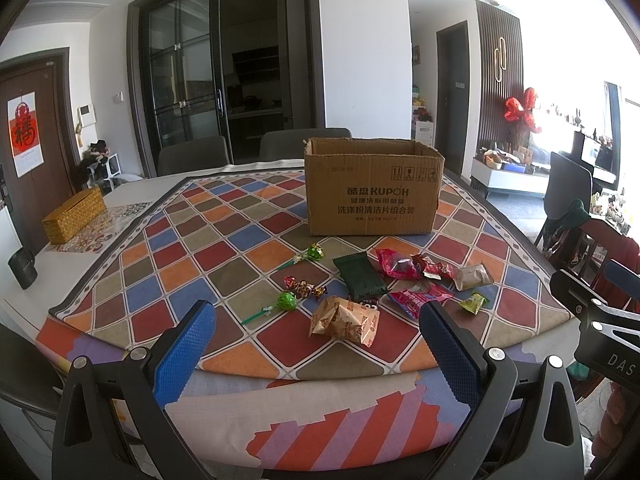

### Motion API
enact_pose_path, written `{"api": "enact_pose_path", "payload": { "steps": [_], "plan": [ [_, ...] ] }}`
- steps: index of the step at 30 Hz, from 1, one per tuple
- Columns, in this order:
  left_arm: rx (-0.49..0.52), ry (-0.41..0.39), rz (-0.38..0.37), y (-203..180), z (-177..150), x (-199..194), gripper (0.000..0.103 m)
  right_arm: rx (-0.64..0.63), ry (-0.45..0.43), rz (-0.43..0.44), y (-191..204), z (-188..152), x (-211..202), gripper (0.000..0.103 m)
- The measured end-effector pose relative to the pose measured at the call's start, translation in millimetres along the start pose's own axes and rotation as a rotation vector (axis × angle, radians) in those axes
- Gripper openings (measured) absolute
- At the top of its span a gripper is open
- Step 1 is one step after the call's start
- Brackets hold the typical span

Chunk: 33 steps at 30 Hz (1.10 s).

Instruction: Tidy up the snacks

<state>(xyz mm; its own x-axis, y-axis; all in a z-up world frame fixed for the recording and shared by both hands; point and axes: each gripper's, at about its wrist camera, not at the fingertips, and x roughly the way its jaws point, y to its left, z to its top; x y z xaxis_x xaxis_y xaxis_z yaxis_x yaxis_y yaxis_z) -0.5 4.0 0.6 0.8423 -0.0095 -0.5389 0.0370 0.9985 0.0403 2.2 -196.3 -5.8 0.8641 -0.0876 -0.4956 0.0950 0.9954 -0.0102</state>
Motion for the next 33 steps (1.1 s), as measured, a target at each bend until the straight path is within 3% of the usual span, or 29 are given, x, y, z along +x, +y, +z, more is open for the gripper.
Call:
{"api": "enact_pose_path", "payload": {
  "steps": [21,33],
  "plan": [
    [-0.001,0.018,-0.006,4.1,3.8,0.5,0.103,-0.003,0.014,0.004,4.7,7.0,0.2,0.103],
    [0.043,0.056,-0.041,-5.0,8.0,33.4,0.098,-0.043,0.09,0.061,11.6,1.5,37.5,0.103]
  ]
}}
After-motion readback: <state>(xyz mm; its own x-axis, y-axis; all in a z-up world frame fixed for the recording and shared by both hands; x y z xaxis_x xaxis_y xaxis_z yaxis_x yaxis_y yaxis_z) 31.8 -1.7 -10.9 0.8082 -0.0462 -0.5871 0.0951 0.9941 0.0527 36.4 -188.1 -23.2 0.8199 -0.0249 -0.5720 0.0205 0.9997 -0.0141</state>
